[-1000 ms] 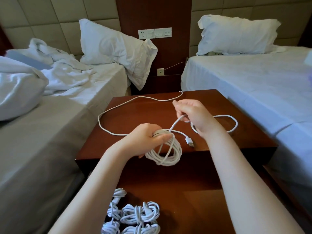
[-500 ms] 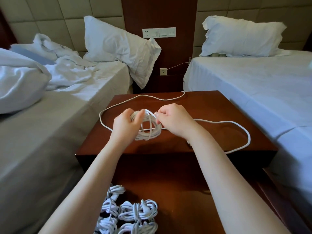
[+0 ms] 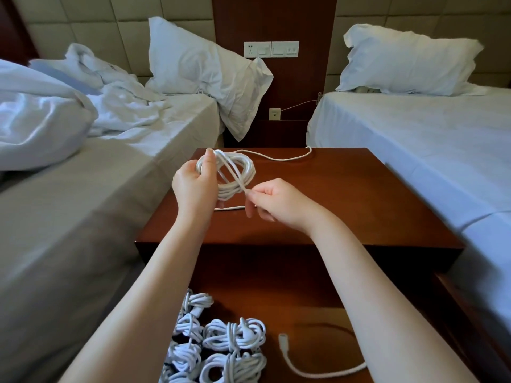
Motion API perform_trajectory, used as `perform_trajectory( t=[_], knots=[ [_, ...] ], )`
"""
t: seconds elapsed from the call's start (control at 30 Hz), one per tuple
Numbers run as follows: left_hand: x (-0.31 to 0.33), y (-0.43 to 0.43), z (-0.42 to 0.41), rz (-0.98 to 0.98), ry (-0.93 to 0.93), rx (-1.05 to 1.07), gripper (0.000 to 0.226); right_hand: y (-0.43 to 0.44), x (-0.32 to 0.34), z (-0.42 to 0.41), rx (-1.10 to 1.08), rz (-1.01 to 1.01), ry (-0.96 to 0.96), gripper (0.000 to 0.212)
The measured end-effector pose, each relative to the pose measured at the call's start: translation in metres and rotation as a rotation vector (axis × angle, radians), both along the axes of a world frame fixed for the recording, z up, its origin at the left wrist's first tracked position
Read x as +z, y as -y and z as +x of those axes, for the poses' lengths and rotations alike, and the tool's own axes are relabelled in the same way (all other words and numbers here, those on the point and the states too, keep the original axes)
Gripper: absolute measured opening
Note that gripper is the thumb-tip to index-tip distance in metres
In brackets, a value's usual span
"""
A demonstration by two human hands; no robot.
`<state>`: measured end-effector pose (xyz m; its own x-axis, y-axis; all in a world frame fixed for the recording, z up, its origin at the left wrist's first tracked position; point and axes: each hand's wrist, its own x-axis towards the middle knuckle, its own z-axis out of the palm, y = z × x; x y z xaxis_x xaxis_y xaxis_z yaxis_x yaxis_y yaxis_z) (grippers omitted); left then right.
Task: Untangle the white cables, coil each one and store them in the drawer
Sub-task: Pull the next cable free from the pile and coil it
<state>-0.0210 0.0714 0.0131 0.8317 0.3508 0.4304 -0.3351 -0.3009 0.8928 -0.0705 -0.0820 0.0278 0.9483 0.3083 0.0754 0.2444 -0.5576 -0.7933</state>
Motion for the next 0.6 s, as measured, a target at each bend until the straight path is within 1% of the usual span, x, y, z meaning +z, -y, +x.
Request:
perform_trajectory(
  t=[0.07,0.17,0.23,0.3,0.4,0.5,0.53,0.6],
  knots=[
    [0.001,-0.001,-0.002,-0.029,0.011,0.019,0.054,0.0,-0.004,0.0,0.008,0.032,-0.023,0.043],
    [0.004,0.002,-0.005,-0.141,0.029,-0.014,0.057,0.0,-0.009,0.003,0.025,0.118,-0.048,0.042],
    [0.01,0.002,-0.007,-0.213,0.063,-0.021,0.049,0.004,-0.013,0.005,0.048,0.179,-0.108,0.042],
    [0.014,0.001,-0.007,-0.268,0.085,-0.077,0.048,0.012,-0.019,0.008,0.078,0.236,-0.188,0.042],
    [0.017,0.007,-0.012,-0.286,0.05,-0.232,0.05,0.023,-0.026,0.009,0.082,0.31,-0.226,0.044],
    [0.027,0.024,-0.026,-0.355,-0.025,-0.511,0.046,0.031,-0.026,0.005,0.078,0.433,-0.249,0.043],
    [0.03,0.028,-0.031,-0.343,-0.041,-0.576,0.045,0.034,-0.025,0.003,0.066,0.477,-0.247,0.042],
    [0.035,0.035,-0.044,-0.237,-0.055,-0.678,0.047,0.041,-0.019,-0.004,0.028,0.563,-0.214,0.038]
  ],
)
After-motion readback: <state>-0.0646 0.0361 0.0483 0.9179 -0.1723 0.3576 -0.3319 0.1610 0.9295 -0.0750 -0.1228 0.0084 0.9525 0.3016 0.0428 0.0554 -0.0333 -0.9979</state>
